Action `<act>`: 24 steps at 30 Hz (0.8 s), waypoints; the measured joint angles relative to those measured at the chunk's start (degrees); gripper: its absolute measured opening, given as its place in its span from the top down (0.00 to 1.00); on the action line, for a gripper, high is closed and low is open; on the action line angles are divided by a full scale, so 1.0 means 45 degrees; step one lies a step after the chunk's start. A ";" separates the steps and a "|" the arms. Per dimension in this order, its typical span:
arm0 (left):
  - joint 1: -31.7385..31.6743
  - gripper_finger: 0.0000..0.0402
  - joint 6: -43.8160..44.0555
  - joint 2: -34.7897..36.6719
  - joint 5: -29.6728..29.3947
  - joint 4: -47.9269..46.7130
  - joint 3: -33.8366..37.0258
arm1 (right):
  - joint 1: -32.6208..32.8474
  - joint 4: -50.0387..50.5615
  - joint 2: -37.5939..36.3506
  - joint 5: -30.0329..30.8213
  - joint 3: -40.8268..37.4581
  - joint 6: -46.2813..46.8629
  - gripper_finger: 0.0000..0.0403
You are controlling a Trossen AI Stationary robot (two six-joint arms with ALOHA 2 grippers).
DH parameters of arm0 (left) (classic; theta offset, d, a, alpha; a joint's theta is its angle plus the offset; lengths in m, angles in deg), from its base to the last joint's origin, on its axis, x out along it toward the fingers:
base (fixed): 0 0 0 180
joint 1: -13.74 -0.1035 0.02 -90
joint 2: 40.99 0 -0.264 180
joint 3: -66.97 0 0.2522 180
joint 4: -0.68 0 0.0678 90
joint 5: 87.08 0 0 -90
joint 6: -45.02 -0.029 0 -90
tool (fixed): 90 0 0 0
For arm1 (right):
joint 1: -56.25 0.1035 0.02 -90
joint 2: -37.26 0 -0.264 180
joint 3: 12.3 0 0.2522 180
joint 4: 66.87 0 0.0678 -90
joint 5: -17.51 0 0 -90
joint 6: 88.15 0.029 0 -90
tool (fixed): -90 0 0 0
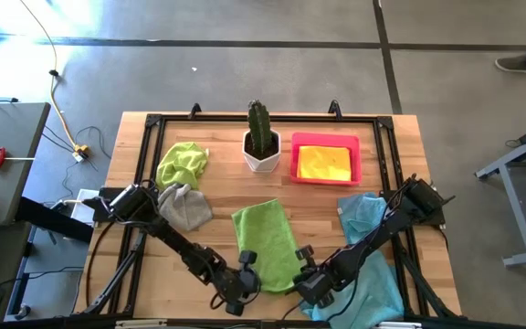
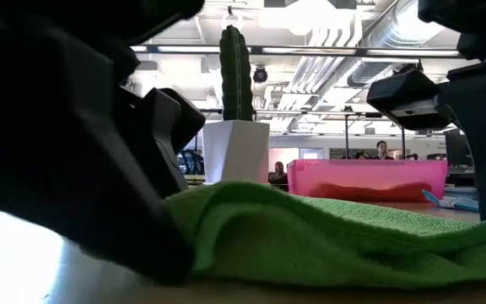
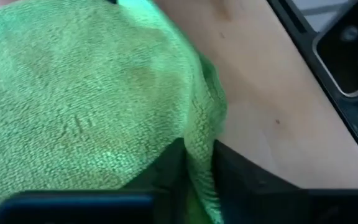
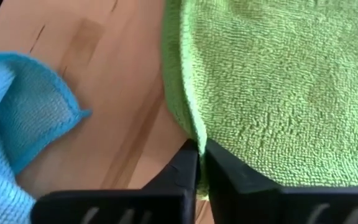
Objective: Fold microfiber towels
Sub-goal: Fold the bottom green microfiber towel
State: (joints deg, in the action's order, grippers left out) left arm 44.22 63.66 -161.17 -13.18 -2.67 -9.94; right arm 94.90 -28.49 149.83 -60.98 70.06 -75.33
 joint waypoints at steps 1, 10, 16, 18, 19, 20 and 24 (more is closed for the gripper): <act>0.0036 0.90 0.0179 0.0000 -0.0011 -0.0027 -0.0056 | 0.0000 -0.0010 0.0000 0.0005 0.0000 0.0092 0.99; 0.0647 0.98 0.0515 0.0418 0.0499 -0.0733 -0.1136 | -0.0326 -0.0334 -0.0301 -0.0143 0.0156 0.0625 0.99; 0.0902 0.98 0.1522 0.1143 0.0171 -0.2758 -0.1703 | -0.1021 -0.0292 -0.0753 -0.1208 0.0815 0.0598 1.00; 0.0927 0.98 0.2081 0.1406 -0.0129 -0.3493 -0.1852 | -0.1321 -0.0246 -0.0869 -0.1934 0.1068 0.0916 1.00; 0.0963 0.98 0.2370 0.1586 -0.0305 -0.4044 -0.1844 | -0.1459 -0.0297 -0.0874 -0.2276 0.1232 0.1093 1.00; 0.1010 0.99 0.2695 0.1688 -0.0448 -0.4444 -0.1833 | -0.1580 -0.0247 -0.0874 -0.2650 0.1346 0.1160 1.00; 0.1127 0.99 0.3957 0.1909 -0.0768 -0.5978 -0.1799 | -0.1960 -0.0018 -0.0874 -0.2951 0.1717 0.0437 1.00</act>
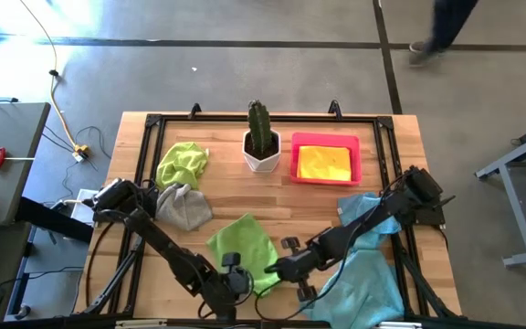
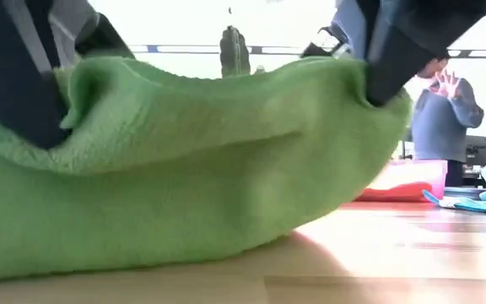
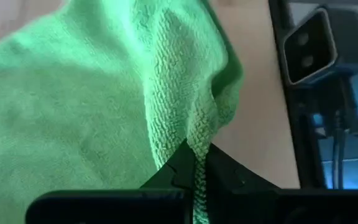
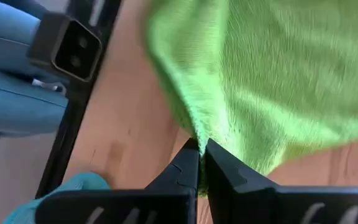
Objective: Fold microfiber towels
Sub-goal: Fold the bottom green microfiber towel
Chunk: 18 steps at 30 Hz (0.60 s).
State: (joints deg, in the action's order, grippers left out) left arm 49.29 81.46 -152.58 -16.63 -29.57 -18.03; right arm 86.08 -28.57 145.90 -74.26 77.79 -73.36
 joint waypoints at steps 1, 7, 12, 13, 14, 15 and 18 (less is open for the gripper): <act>0.0023 0.99 0.0216 0.0059 -0.0046 -0.0054 -0.0036 | -0.0098 0.0048 0.0000 0.0135 0.0094 -0.0306 1.00; 0.0214 0.99 0.1687 0.0241 -0.0565 -0.2032 -0.0039 | -0.1309 -0.0035 0.0000 0.0753 0.0382 -0.1665 1.00; 0.0241 0.99 0.3243 0.0515 -0.1468 -0.3942 -0.0051 | -0.2365 0.0002 0.0086 0.0710 0.0374 -0.2472 1.00; 0.0238 0.99 0.3540 0.0555 -0.1734 -0.4372 -0.0047 | -0.2572 0.0043 0.0125 0.0688 0.0354 -0.2668 1.00; 0.0238 0.99 0.3868 0.0610 -0.1994 -0.4924 -0.0034 | -0.2781 -0.0031 0.0197 0.0670 0.0353 -0.2818 1.00; 0.0237 0.99 0.4207 0.0655 -0.2166 -0.5298 -0.0035 | -0.2953 -0.0131 0.0247 0.0661 0.0353 -0.3013 1.00; 0.0141 0.99 0.5352 0.0666 -0.2613 -0.6507 -0.0044 | -0.3452 -0.0363 0.0368 0.0620 0.0356 -0.3500 1.00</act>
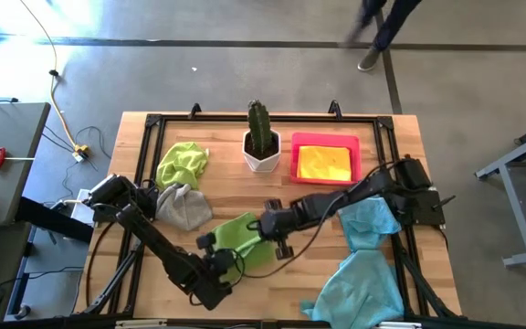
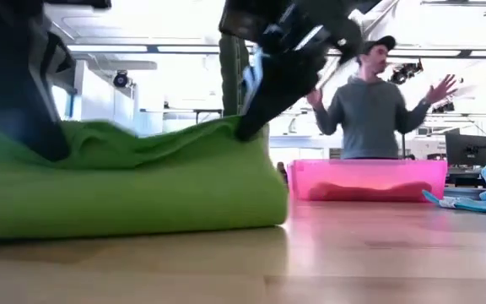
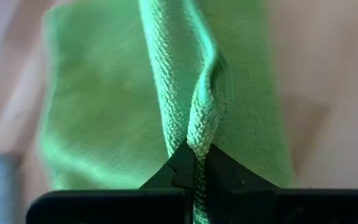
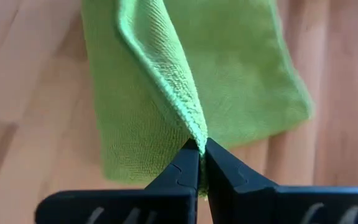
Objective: Fold microfiber towels
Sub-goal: Fold the bottom green microfiber towel
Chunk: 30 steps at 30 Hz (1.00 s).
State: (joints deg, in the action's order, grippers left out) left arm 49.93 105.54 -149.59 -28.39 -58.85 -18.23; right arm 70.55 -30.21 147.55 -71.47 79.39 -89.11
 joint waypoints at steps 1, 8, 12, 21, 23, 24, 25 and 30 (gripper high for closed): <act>-0.0044 0.99 0.0370 -0.0005 -0.0045 -0.0332 0.0009 | -0.0143 -0.0123 0.0061 -0.0001 0.0006 -0.0207 1.00; -0.0386 0.98 0.0960 -0.0058 -0.0049 -0.0712 0.0141 | -0.1000 -0.0426 0.0757 -0.0041 -0.0003 -0.1282 0.98; -0.0640 0.98 0.1243 -0.0058 -0.0211 -0.1238 0.0146 | -0.1300 -0.0841 0.0783 0.0247 -0.0003 -0.1577 0.93; -0.1242 0.98 0.1516 -0.0058 -0.0262 -0.1832 0.0148 | -0.1617 -0.1211 0.1064 0.0493 -0.0008 -0.2475 0.80; -0.1362 0.99 0.1517 -0.0058 -0.0262 -0.1809 0.0227 | -0.1612 -0.1172 0.1093 0.0594 -0.0013 -0.2622 0.75; -0.1414 0.99 0.1551 -0.0053 -0.0264 -0.1826 0.0302 | -0.1607 -0.1243 0.1094 0.0717 -0.0013 -0.2756 0.73; -0.1474 0.99 0.1647 -0.0053 -0.0246 -0.1839 0.0385 | -0.1607 -0.1251 0.1094 0.0993 -0.0013 -0.2847 0.70; -0.1740 0.99 0.1896 -0.0058 -0.0239 -0.1865 0.0665 | -0.1592 -0.0837 0.0763 0.2694 -0.0008 -0.2577 0.63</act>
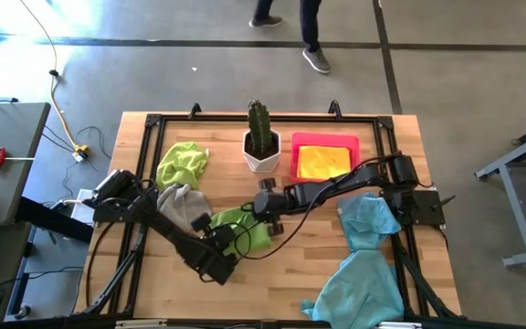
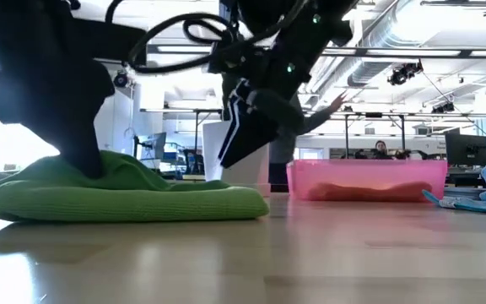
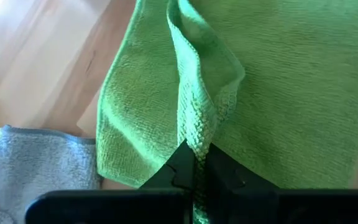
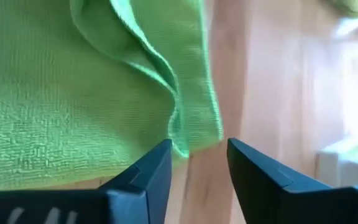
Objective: Fold microfiber towels
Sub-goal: Fold the bottom green microfiber towel
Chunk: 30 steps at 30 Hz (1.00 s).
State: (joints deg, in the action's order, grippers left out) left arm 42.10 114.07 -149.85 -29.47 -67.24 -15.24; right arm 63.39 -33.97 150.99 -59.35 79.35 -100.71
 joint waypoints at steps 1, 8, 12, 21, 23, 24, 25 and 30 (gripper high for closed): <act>-0.0038 0.99 0.0038 0.0004 -0.0009 -0.0041 0.0044 | 0.0000 0.0005 -0.0065 -0.0266 0.0010 0.0278 0.62; -0.0294 0.99 0.0301 0.0000 -0.0074 -0.0062 0.0064 | 0.0364 -0.0383 0.0106 -0.3055 0.0010 0.1355 0.65; -0.0262 0.99 0.0621 0.0000 -0.0319 -0.0075 0.0064 | 0.0638 -0.0581 0.0398 -0.2807 0.0000 0.1135 0.67; -0.0198 0.99 0.1547 0.0002 -0.1175 -0.0994 0.0059 | 0.0763 -0.0523 0.0301 -0.2623 0.0000 0.1129 0.67; -0.0203 0.99 0.1983 0.0000 -0.1518 -0.1386 0.0059 | 0.0758 -0.0388 0.0301 -0.2623 0.0000 0.1146 0.67; -0.0203 0.99 0.2192 0.0000 -0.1627 -0.1594 0.0059 | 0.0753 -0.0420 0.0301 -0.2623 0.0000 0.1135 0.67; -0.0223 0.99 0.2390 0.0004 -0.1677 -0.1804 0.0059 | 0.0753 -0.0444 0.0301 -0.2623 0.0000 0.1132 0.67; -0.0252 0.99 0.3387 0.0002 -0.1760 -0.2698 0.0059 | 0.0753 -0.0734 0.0301 -0.2621 0.0000 0.1127 0.67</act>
State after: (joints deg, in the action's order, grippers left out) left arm 40.97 129.32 -149.84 -37.39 -79.38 -14.97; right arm 66.77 -37.27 152.34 -71.14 79.35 -95.64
